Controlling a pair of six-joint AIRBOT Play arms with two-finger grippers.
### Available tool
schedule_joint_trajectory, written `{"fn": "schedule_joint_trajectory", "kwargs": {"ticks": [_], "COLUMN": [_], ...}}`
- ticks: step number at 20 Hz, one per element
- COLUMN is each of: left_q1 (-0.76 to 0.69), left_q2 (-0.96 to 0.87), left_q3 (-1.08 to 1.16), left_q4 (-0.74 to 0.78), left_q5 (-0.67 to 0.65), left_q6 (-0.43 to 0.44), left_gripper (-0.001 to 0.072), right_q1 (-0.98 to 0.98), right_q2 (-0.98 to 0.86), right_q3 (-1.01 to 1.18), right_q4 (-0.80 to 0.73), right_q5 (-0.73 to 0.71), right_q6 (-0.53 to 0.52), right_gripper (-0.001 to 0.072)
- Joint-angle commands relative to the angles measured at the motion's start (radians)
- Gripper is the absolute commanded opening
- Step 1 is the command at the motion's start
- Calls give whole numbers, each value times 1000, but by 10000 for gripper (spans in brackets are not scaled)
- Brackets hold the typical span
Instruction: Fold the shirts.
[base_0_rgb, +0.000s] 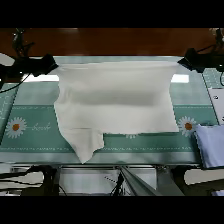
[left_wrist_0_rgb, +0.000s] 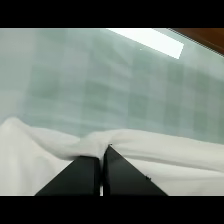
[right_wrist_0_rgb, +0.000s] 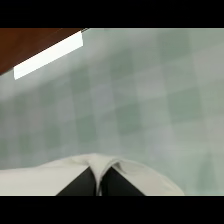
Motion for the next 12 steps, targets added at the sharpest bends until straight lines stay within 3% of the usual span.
{"fn": "schedule_joint_trajectory", "kwargs": {"ticks": [1,6,12], "left_q1": [-36,-28,62], "left_q2": [-99,-99,-82], "left_q3": [37,66,107], "left_q4": [-21,-21,47], "left_q5": [22,-63,-561], "left_q6": [-41,-39,-13], "left_gripper": [29,30,30], "right_q1": [27,23,-77], "right_q2": [-190,-229,-239], "right_q3": [167,211,267], "right_q4": [67,61,-22], "right_q5": [24,77,439], "right_q6": [16,24,23], "right_gripper": [21,21,21]}}
